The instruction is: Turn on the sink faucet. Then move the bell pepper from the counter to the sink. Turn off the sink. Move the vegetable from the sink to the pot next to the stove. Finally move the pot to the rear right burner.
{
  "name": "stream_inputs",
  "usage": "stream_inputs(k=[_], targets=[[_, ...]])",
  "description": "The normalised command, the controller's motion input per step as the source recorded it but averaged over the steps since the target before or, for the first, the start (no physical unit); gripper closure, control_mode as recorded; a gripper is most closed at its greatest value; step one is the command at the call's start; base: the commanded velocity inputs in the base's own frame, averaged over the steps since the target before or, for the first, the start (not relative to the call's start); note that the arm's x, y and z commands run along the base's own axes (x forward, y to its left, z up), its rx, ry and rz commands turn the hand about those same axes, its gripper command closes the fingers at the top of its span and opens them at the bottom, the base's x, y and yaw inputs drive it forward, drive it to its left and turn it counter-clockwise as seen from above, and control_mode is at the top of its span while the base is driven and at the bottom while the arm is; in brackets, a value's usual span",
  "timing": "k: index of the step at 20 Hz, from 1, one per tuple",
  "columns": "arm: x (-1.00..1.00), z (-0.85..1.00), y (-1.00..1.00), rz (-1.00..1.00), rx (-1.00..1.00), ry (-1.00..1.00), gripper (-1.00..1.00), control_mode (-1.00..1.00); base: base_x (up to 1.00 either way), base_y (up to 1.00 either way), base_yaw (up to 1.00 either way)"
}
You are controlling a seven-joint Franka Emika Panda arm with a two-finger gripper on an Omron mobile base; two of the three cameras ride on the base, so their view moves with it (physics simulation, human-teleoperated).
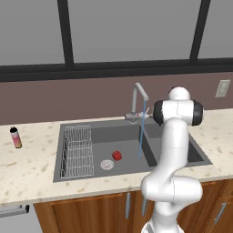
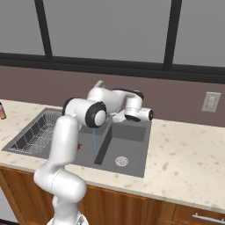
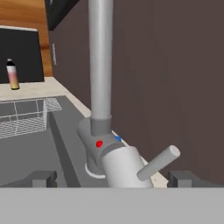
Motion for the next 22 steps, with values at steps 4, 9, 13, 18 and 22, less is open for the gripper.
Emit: stream_inputs(k=[4, 9, 13, 18, 22], targets=[[0.22, -0.11, 0.0, 0.02, 0.0, -0.03, -1.0, -1.0, 0.0, 0.0, 0.0], [0.22, -0.09, 0.0, 0.03, 0.0, -0.03, -1.0, -1.0, 0.0, 0.0, 0.0], [0.21, -0.07, 0.0, 0.03, 0.0, -0.02, -1.0, -1.0, 0.0, 0.0, 0.0], [0.2, -0.02, 0.0, 0.03, 0.0, -0.01, -1.0, -1.0, 0.0, 0.0, 0.0], [0.22, -0.03, 0.0, 0.03, 0.0, 0.0, -1.0, -1.0, 0.0, 0.0, 0.0]])
